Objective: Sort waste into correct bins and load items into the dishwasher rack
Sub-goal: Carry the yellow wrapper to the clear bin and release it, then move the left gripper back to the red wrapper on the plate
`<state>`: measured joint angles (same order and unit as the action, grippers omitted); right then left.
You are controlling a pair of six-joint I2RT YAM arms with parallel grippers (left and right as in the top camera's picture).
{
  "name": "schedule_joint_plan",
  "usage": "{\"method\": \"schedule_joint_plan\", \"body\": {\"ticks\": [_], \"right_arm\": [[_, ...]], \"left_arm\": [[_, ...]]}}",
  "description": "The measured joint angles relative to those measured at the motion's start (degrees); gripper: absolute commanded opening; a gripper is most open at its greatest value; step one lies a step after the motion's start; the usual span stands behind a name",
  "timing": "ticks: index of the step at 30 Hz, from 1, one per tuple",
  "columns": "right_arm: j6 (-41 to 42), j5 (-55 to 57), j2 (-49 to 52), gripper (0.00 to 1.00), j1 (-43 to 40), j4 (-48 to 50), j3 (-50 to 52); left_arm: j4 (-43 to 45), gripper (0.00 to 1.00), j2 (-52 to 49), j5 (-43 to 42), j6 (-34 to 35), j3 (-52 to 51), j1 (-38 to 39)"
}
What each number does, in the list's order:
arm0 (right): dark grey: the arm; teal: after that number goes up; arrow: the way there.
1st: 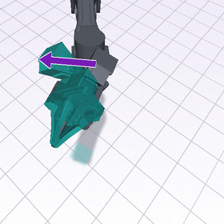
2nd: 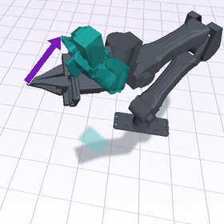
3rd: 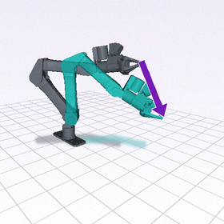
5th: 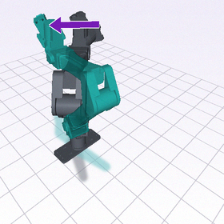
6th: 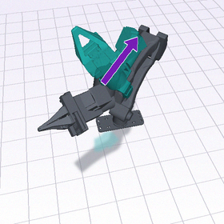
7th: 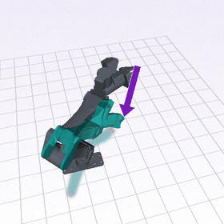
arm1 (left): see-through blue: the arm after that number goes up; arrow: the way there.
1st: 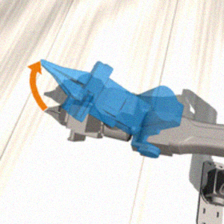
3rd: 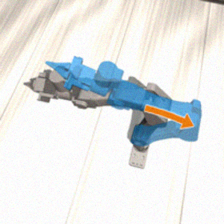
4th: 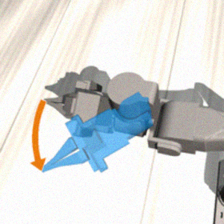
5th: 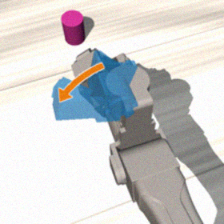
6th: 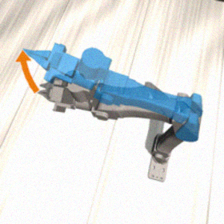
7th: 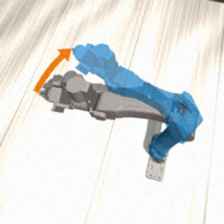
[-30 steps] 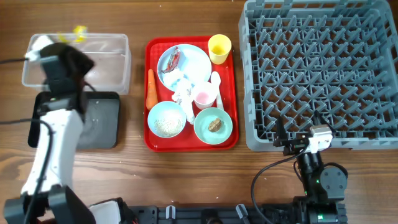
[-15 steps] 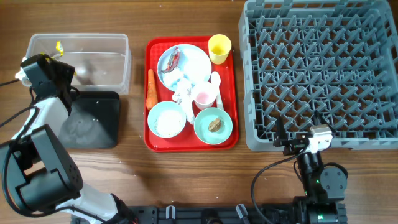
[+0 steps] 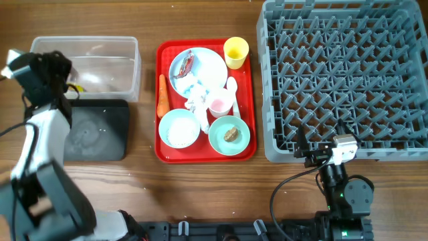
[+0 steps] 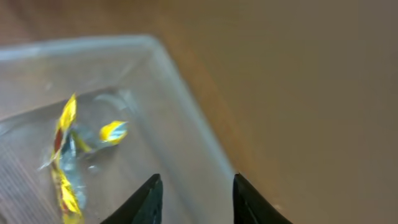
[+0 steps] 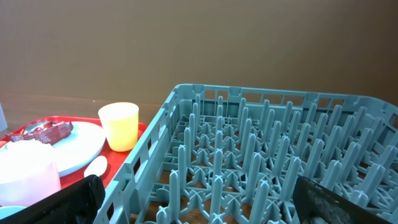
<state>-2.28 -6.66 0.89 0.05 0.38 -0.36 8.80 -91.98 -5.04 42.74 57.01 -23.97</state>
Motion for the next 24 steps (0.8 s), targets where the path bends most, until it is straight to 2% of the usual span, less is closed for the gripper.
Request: {"method": "schedule_joint_plan", "body": {"ticks": [3,4,7,13,17,19,21,22,23,24], "right_arm": [[0.0,0.0,0.0,1.00,0.0,0.0,0.0],[0.0,0.0,0.0,1.00,0.0,0.0,0.0],[0.0,0.0,0.0,1.00,0.0,0.0,0.0],[0.0,0.0,0.0,1.00,0.0,0.0,0.0],[0.0,0.0,0.0,1.00,0.0,0.0,0.0],[0.0,0.0,0.0,1.00,0.0,0.0,0.0],[0.0,0.0,0.0,1.00,0.0,0.0,0.0],[0.0,0.0,0.0,1.00,0.0,-0.1,0.0],[0.0,0.0,0.0,1.00,0.0,-0.1,0.0],[0.0,0.0,0.0,1.00,0.0,0.0,0.0]], "left_arm": [[-3.6,0.39,9.2,-0.9,-0.6,0.2,2.5],[-5.5,0.43,12.0,-0.9,-1.7,0.4,4.3],[-8.1,0.33,16.8,-1.2,-6.4,0.4,12.2],[-8.9,0.42,15.2,0.3,-21.5,0.5,33.2],[-9.7,0.41,10.0,5.0,-27.7,0.9,40.6],[-13.9,0.40,6.7,5.9,-29.0,3.0,42.1],[-24.5,0.41,1.5,6.9,-30.3,11.7,42.5],[-36.0,0.42,-1.6,7.3,-32.1,20.5,42.4],[-38.0,0.43,-2.9,7.4,-32.8,23.7,42.4],[-44.2,0.56,-5.4,7.4,-33.9,30.3,42.4]]}}
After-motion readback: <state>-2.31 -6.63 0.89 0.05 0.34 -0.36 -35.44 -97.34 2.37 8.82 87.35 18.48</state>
